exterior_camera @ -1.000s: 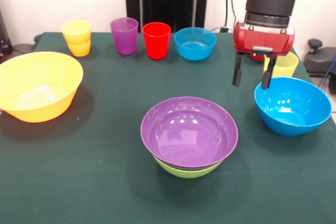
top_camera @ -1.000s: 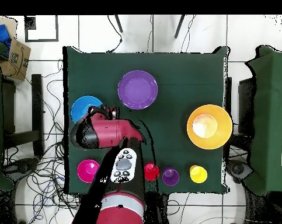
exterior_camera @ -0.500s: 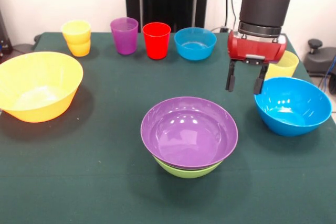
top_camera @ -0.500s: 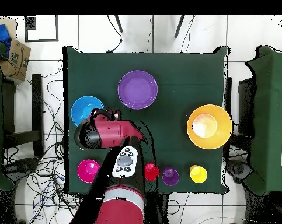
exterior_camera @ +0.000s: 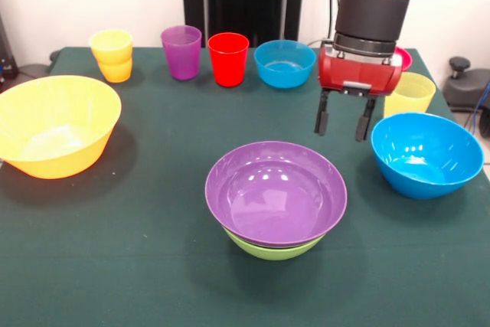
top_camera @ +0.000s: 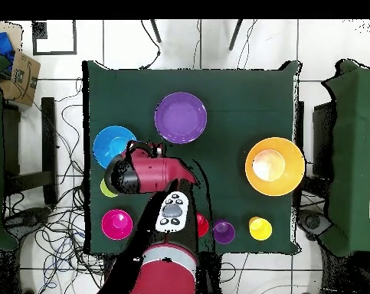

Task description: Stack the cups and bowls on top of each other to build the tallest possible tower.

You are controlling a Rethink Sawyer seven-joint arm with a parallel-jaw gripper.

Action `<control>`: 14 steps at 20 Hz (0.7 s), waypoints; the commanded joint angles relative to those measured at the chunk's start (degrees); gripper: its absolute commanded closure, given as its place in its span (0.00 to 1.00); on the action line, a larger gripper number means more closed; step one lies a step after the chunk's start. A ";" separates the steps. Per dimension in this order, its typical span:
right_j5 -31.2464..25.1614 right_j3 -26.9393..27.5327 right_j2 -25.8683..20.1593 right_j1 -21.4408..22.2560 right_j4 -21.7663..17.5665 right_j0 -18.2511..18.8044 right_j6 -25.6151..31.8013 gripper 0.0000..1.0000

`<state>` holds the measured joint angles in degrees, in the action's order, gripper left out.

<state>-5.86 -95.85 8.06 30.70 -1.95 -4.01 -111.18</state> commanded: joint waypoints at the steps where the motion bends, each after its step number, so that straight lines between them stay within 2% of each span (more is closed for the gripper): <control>1: 5.33 2.78 -1.94 -3.78 -1.05 0.34 -7.00 0.00; 14: 5.68 3.65 -3.31 -4.69 -1.13 2.12 -5.56 0.00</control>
<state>-1.78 -95.46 8.79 27.93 -1.94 -3.38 -111.18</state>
